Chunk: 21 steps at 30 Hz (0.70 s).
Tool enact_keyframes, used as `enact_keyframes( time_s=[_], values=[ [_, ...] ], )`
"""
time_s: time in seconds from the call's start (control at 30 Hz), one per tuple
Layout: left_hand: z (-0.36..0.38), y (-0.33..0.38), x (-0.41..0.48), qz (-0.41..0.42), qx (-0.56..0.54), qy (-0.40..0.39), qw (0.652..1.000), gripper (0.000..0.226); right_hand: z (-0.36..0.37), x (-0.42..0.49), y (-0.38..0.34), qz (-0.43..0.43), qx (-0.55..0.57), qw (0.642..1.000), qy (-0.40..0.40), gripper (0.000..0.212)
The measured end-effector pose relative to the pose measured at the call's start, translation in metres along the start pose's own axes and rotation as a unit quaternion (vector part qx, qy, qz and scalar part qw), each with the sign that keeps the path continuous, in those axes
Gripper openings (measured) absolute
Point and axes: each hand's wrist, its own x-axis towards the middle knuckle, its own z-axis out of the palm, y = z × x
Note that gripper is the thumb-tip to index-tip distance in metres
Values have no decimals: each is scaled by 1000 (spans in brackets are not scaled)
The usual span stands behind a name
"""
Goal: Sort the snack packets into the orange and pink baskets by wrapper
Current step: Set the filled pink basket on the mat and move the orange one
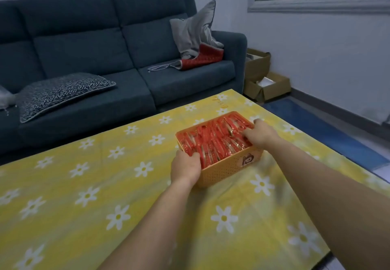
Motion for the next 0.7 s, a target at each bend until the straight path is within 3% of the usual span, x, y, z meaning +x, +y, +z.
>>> enact_keyframes(
  time_s=[0.13, 0.33, 0.7],
  values=[
    [-5, -5, -1, 6, -38, 21, 999, 19, -2, -2, -4, -7, 46, 999, -2, 23],
    [-46, -6, -26, -11, -75, 42, 996, 23, -10, -43, -20, -26, 88, 995, -28, 24],
    [-207, -36, -103, 7, -82, 120, 989, 25, -5, -191, -106, -88, 88, 988, -90, 27]
  ],
)
